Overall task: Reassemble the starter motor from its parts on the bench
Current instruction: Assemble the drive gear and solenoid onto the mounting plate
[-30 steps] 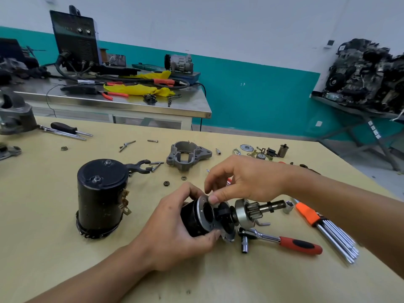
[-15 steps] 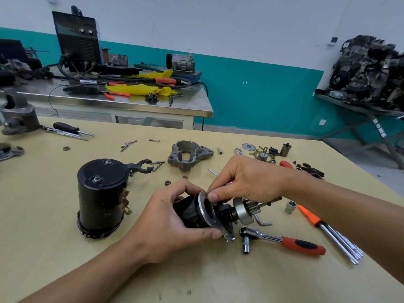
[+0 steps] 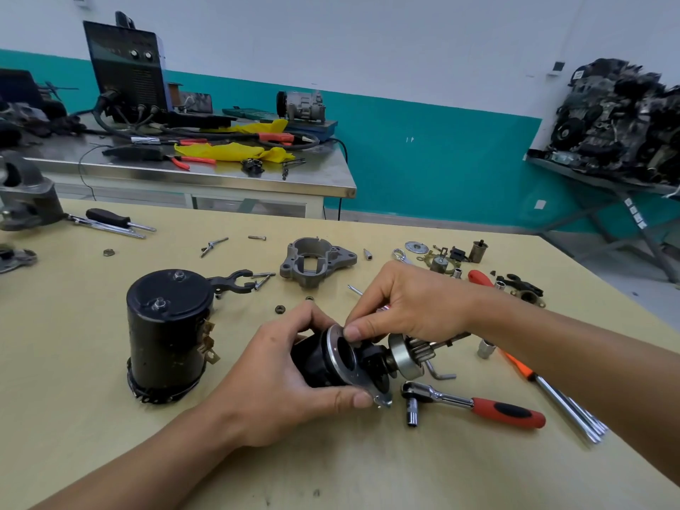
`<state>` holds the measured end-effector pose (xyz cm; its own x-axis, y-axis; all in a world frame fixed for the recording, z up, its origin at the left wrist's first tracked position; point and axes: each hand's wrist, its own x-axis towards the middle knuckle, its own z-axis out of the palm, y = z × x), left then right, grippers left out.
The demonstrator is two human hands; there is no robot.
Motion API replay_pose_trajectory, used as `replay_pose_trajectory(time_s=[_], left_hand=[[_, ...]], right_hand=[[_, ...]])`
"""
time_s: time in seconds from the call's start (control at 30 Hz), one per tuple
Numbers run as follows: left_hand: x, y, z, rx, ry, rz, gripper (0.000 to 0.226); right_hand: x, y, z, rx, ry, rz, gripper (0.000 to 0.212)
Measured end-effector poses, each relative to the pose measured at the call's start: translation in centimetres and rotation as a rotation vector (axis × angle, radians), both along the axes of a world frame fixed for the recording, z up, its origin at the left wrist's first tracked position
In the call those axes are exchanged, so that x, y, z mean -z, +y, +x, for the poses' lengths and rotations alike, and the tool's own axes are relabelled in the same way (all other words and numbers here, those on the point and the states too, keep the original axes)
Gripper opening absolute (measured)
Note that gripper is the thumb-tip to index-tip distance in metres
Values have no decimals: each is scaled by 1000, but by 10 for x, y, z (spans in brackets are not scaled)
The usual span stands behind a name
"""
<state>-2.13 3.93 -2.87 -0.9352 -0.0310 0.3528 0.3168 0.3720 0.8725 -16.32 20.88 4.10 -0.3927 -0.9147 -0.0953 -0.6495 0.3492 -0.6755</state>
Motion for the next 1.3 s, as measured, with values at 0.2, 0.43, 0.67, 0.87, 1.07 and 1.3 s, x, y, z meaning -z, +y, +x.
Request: replay_pose_trajectory(time_s=[0.2,0.43,0.67,0.87,1.07,1.3], left_hand=[[6,5,-1,-57,147,-63,61],[7,7,-2,-78,252,-115,54],[7,3,-6,-104,282,-181,41],[10,1,-8,-117,293,-189,38],[14,1,-10,-111,193,-63,40],[16,1,-10,-88,143,-17,46]], right_hand=[[-1,2,2,34,19,-7,18],[-3,2,6,36,3,9,18],[-3,2,7,46,-4,3,17],[-7,0,13,58,141,-88,10],[-15,-4,23,36,316,-7,10],[-16,-2,31,52,303,29,12]])
